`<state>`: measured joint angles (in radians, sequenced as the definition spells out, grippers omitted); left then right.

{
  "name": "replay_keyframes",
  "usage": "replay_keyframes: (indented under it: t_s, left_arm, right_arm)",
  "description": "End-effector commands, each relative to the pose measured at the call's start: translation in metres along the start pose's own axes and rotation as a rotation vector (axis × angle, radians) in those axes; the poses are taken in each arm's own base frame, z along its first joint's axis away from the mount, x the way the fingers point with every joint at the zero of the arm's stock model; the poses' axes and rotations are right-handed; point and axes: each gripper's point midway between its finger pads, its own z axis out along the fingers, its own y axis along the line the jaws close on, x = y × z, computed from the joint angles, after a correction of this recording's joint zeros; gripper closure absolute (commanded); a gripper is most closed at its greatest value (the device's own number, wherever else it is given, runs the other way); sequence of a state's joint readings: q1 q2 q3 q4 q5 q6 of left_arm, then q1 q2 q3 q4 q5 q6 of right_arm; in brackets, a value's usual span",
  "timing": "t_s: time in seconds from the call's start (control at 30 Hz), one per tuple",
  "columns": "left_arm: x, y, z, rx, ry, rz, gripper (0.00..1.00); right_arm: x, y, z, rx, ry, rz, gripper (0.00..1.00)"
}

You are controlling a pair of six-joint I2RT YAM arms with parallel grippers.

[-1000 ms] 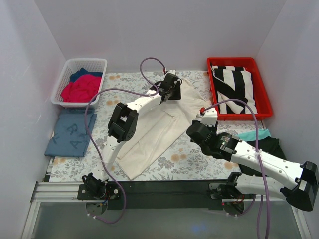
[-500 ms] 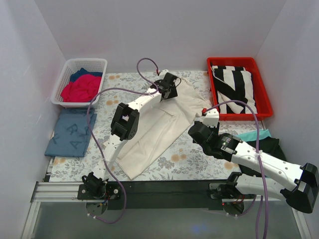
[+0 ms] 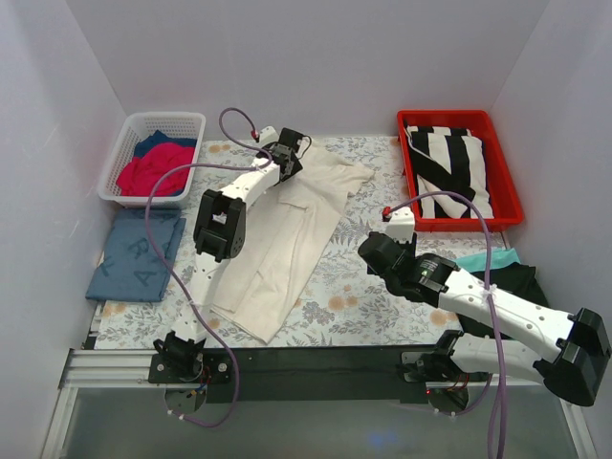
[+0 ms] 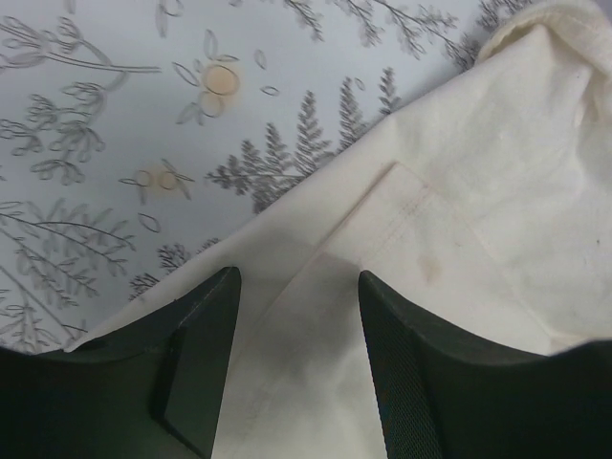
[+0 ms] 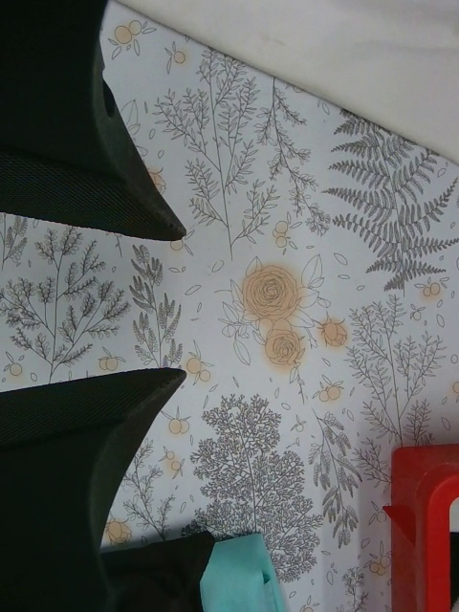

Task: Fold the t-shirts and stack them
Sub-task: Fold the tshirt

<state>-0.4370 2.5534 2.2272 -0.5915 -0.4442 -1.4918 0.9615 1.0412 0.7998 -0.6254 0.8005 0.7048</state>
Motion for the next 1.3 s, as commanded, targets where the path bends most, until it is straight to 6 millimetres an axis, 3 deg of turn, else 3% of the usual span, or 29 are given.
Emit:
replay_keyframes:
  t_s: [0.0,0.03,0.07,0.17,0.3,0.43,0.57,0.6,0.63,0.67,0.7,0.73,0.77,0.83,0.97,1.13,1.27]
  left_arm:
    - [0.038,0.107,0.015,-0.327,0.114,0.032,0.48]
    - [0.026,0.110,0.011,-0.332,0.093,0.007,0.48]
    - [0.030,0.119,0.011,-0.344,0.103,0.004,0.48]
    - [0.018,0.114,0.003,-0.302,0.092,-0.016,0.48]
    - [-0.003,0.081,-0.013,-0.152,0.090,-0.011,0.49]
    - [-0.037,0.048,-0.049,0.010,0.052,0.000,0.50]
    - [-0.074,0.045,-0.086,0.039,-0.033,0.024,0.49]
    - [-0.086,0.047,-0.101,0.040,-0.055,0.020,0.49]
    - [-0.084,0.055,-0.104,0.019,-0.056,0.034,0.49]
    - [-0.086,0.059,-0.110,0.010,-0.065,0.038,0.49]
    - [-0.093,0.067,-0.120,-0.010,-0.081,0.030,0.48]
    - [-0.088,0.076,-0.121,-0.033,-0.072,0.028,0.48]
    - [-0.085,0.082,-0.123,-0.041,-0.062,0.027,0.48]
    - [-0.079,0.095,-0.127,-0.047,-0.032,0.014,0.48]
    - [-0.075,0.108,-0.127,-0.037,0.002,-0.014,0.48]
    - [-0.074,0.113,-0.124,-0.033,0.024,-0.022,0.48]
    - [-0.073,0.108,-0.122,-0.010,0.038,-0.023,0.48]
  right_arm:
    - [-0.001,0.004,0.005,0.003,-0.003,0.001,0.38]
    - [0.000,0.005,0.006,0.002,0.001,-0.001,0.38]
    - [0.002,0.006,0.008,0.006,0.010,-0.008,0.38]
    - [0.006,0.013,0.014,0.005,0.033,-0.021,0.38]
    - [0.006,0.030,0.019,-0.030,0.056,-0.032,0.38]
    - [0.005,0.067,0.025,-0.156,0.091,-0.069,0.39]
    - [0.023,0.115,0.035,-0.285,0.151,-0.148,0.42]
    - [0.025,0.134,0.027,-0.325,0.134,-0.180,0.42]
    - [0.021,0.143,0.027,-0.312,0.100,-0.194,0.42]
    - [0.033,0.155,0.030,-0.315,0.107,-0.261,0.41]
    - [0.029,0.180,0.018,-0.360,0.082,-0.289,0.41]
    - [0.032,0.190,0.016,-0.365,0.076,-0.315,0.40]
    - [0.047,0.200,0.022,-0.362,0.096,-0.374,0.40]
    - [0.057,0.228,0.018,-0.397,0.098,-0.415,0.40]
    - [0.074,0.260,0.015,-0.487,0.105,-0.467,0.40]
    - [0.105,0.273,0.019,-0.565,0.174,-0.534,0.40]
    - [0.127,0.267,0.021,-0.587,0.228,-0.578,0.41]
